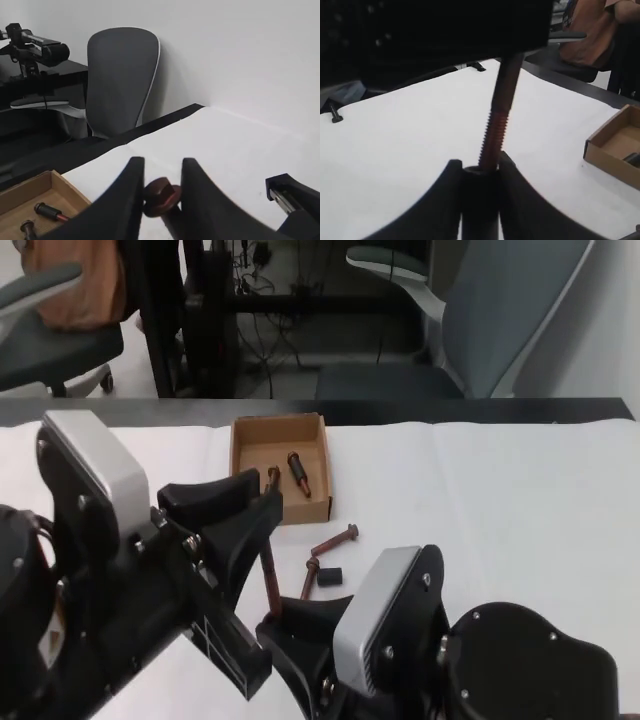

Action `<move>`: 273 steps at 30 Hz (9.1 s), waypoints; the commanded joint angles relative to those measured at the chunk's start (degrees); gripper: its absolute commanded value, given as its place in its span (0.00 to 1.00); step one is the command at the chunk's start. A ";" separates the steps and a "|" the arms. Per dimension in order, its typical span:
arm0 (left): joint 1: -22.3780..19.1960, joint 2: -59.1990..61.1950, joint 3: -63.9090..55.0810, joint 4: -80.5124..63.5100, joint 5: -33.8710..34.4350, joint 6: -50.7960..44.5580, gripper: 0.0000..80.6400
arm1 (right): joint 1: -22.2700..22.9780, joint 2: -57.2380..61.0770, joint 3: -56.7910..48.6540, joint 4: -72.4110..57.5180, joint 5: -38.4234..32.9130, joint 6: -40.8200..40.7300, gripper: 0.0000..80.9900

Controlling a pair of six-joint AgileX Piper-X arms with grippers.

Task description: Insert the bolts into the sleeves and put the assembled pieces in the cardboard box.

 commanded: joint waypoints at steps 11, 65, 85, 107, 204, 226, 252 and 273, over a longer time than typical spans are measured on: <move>-0.24 -0.29 0.66 1.77 1.26 0.24 0.02 | 0.05 -2.12 -1.43 -7.22 4.96 -1.38 0.01; 12.53 16.15 -4.64 44.57 -13.30 -23.63 0.87 | -30.48 43.32 -67.56 53.39 -8.86 -9.44 0.01; 23.98 30.99 -6.13 30.35 -10.39 -54.27 0.87 | -31.65 53.29 -82.55 81.58 -11.46 -7.69 0.86; 25.32 51.48 -20.27 36.11 -11.81 -59.19 0.84 | -33.12 40.01 -80.42 96.87 -17.93 -6.06 0.86; 28.42 10.98 -9.58 19.15 8.95 -13.44 0.02 | -36.55 40.56 -67.59 74.21 -10.75 18.43 0.17; 28.42 3.19 -9.58 24.91 11.89 -16.75 0.02 | -38.59 48.27 -67.54 69.51 -5.67 83.92 0.66; 28.42 -7.04 -9.58 26.19 8.39 -16.26 0.02 | -40.21 52.78 -66.94 67.13 -7.01 87.38 0.00; 28.42 -7.04 -9.58 25.90 8.40 -16.26 0.02 | -42.86 52.78 -68.39 37.51 -19.79 67.60 0.00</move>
